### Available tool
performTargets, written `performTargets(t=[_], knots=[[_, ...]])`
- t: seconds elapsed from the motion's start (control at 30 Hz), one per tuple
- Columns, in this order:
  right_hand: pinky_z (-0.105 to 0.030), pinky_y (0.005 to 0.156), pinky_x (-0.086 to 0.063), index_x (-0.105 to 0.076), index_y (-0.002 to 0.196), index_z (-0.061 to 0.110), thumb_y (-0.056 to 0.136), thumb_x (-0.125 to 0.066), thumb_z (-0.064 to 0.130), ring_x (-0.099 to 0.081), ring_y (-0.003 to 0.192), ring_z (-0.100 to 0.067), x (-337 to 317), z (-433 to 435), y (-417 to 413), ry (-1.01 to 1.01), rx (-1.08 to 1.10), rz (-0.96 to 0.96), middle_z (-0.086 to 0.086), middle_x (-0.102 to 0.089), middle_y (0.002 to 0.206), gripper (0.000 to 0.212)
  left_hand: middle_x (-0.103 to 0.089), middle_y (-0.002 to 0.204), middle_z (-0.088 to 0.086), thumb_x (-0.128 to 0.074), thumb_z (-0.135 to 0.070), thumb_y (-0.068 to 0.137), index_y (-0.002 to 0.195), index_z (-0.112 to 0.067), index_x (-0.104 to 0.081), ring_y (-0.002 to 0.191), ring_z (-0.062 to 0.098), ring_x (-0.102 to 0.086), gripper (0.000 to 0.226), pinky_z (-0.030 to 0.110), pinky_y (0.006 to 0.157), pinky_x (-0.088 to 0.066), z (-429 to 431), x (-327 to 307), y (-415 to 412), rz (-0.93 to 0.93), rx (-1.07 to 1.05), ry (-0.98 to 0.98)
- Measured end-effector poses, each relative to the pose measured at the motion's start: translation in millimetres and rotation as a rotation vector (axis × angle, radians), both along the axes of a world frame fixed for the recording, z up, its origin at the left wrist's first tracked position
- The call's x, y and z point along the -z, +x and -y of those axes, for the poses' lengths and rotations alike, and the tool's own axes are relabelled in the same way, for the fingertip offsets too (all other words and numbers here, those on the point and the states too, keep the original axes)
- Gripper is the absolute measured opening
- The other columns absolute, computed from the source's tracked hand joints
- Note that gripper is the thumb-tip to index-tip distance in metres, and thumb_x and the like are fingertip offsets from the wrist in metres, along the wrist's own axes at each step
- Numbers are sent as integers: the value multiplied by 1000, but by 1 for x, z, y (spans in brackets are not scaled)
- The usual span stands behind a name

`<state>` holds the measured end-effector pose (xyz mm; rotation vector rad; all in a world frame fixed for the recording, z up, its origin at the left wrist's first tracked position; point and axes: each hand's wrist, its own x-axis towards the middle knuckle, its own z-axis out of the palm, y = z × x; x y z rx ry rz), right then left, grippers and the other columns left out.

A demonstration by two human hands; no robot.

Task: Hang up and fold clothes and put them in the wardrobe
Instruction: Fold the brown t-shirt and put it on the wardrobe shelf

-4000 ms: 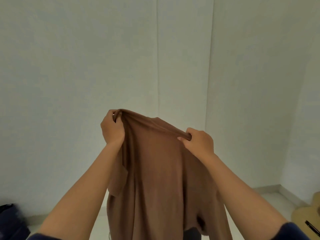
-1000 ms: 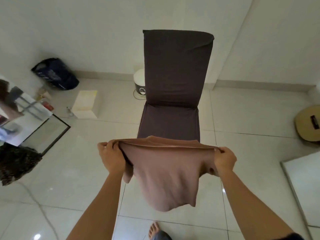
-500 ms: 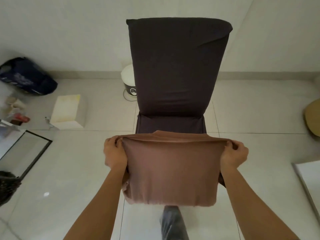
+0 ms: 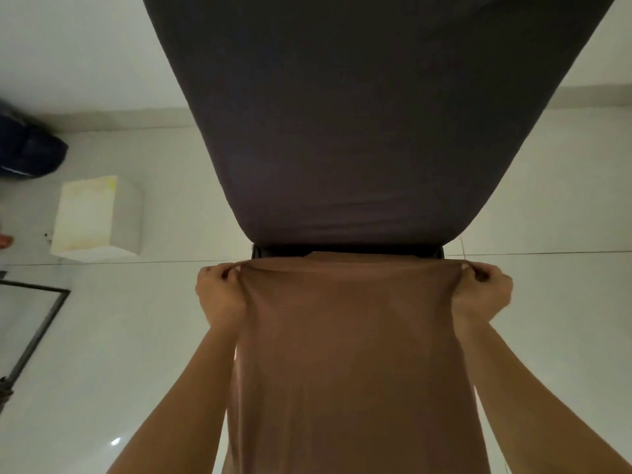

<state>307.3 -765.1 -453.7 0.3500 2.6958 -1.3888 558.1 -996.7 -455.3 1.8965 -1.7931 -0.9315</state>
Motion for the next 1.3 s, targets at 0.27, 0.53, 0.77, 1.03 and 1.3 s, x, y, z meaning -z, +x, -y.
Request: performTargets(t=[0.27, 0.53, 0.77, 1.03, 1.3], knots=[[-22, 80, -38, -65, 103, 2, 90, -56, 8, -56, 89, -21, 50, 14, -14, 88, -100, 100, -16, -62, 107, 18, -58, 100, 2, -55, -5, 86, 105, 0, -58, 84, 19, -59, 20, 6, 59, -40, -9, 43, -32, -116, -244, 172], [-48, 109, -34, -48, 124, 11, 87, -62, 18, -35, 132, -26, 69, 12, 47, 225, -558, -153, -9, -36, 142, 41, -42, 129, 12, -54, -21, 93, 126, -7, -45, 114, 30, -47, 37, 42, 99, -42, -67, 50, -43, 329, 477, -69], [-52, 116, -5, -26, 148, 24, 94, -18, 51, -7, 145, -24, 99, 4, 91, 694, -752, -89, -3, -16, 157, 61, -24, 155, 2, -25, -46, 100, 147, -24, -25, 144, 18, -16, 53, 43, 115, -14, -55, 104, -46, 393, 1383, -318], [-41, 116, 4, -20, 149, 20, 95, -14, 52, -10, 145, -19, 102, -21, 178, 801, -425, 33, -1, -20, 156, 63, -5, 158, 2, -16, -51, 100, 151, -23, -10, 146, 17, -6, 59, 42, 115, -7, -25, 115, -35, 411, 1604, -434], [-42, 117, 3, -22, 148, 20, 94, -20, 46, -11, 145, -18, 99, -10, 246, 771, -225, 99, -1, -23, 156, 60, -11, 157, 8, -13, -52, 99, 150, -15, -10, 145, 24, -10, 63, 42, 116, -7, -20, 114, -16, 449, 1616, -470]])
